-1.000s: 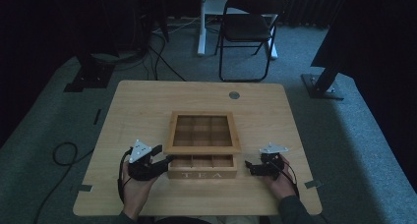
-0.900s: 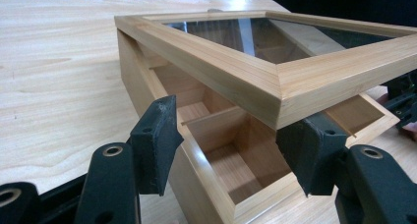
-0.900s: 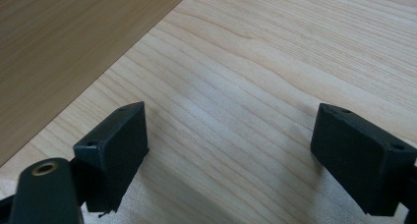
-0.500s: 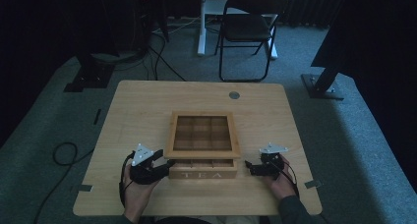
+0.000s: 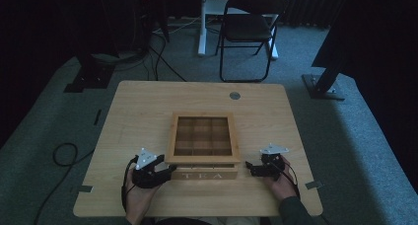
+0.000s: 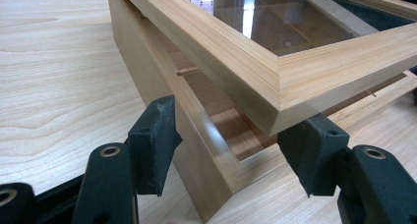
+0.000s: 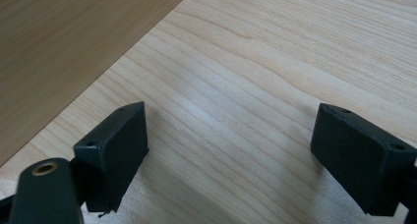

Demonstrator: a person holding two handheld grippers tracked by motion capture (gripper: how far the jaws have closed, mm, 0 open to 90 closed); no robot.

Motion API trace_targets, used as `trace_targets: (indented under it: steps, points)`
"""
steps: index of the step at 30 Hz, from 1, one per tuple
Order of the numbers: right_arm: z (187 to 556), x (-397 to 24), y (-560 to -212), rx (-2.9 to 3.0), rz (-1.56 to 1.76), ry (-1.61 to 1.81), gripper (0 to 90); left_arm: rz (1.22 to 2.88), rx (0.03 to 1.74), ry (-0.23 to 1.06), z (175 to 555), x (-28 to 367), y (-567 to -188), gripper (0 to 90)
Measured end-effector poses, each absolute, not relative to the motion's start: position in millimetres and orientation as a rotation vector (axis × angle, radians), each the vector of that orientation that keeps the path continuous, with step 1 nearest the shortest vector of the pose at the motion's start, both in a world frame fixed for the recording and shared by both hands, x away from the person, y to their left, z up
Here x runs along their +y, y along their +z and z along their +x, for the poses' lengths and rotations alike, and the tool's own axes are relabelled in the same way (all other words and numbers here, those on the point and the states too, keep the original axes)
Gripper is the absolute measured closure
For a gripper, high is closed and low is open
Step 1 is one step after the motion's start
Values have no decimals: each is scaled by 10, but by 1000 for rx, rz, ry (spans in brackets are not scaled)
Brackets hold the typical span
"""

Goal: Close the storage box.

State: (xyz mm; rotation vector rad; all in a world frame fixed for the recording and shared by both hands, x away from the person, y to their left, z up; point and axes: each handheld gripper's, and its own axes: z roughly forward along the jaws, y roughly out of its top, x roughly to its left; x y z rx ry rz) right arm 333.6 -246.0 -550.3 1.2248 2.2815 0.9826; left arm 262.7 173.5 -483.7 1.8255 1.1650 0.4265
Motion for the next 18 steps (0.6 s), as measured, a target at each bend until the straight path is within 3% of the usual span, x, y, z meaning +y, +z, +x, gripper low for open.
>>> trace_targets:
  steps: [18]
  points:
    - [3336, -2460, -5502, 2282, 1225, 982, 138, 1851, 1178, 410, 2537, 1716, -4944, 397]
